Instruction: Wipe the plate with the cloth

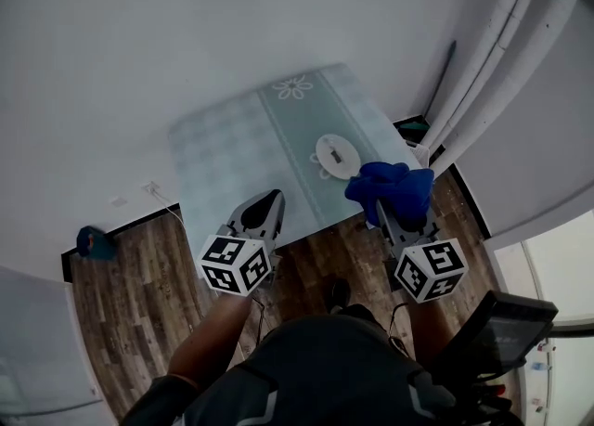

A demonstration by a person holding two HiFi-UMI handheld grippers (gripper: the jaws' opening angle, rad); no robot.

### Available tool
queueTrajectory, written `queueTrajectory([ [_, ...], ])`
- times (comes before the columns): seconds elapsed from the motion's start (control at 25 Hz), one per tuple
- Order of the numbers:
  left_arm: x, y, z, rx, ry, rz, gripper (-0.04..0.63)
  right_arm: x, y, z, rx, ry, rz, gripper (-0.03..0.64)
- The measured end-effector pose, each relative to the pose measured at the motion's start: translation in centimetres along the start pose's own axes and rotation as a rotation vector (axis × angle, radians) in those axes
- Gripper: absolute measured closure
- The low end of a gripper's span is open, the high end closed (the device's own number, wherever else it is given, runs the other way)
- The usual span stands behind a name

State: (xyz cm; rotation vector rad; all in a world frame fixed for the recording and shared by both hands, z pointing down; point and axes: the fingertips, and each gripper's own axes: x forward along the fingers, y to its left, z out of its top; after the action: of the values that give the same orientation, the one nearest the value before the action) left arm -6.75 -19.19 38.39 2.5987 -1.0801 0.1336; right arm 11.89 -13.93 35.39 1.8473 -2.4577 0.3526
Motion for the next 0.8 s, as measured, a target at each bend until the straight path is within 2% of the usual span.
queueTrajectory([
  [0.32,6.1,0.2,-0.6,0.002,0.054,0.051,0.586,1.9,-6.9,-0.1,0.036,0.008,0.004,0.517],
  [0.48,8.4,-0.2,-0.7,-0.018,0.059,0.030,0.586,2.9,-8.5,-0.3,0.033,0.021,0.041,0.517],
  [0.64,10.1,0.3,-1.1,-0.011,0.087,0.087,0.586,4.5,-9.6,-0.8,0.035,0.038,0.083,0.517],
  [0.8,11.4,0.9,-1.7,-0.008,0.129,0.095,0.586,6.2,-10.8,-1.5,0.048,0.060,0.090,0.517],
])
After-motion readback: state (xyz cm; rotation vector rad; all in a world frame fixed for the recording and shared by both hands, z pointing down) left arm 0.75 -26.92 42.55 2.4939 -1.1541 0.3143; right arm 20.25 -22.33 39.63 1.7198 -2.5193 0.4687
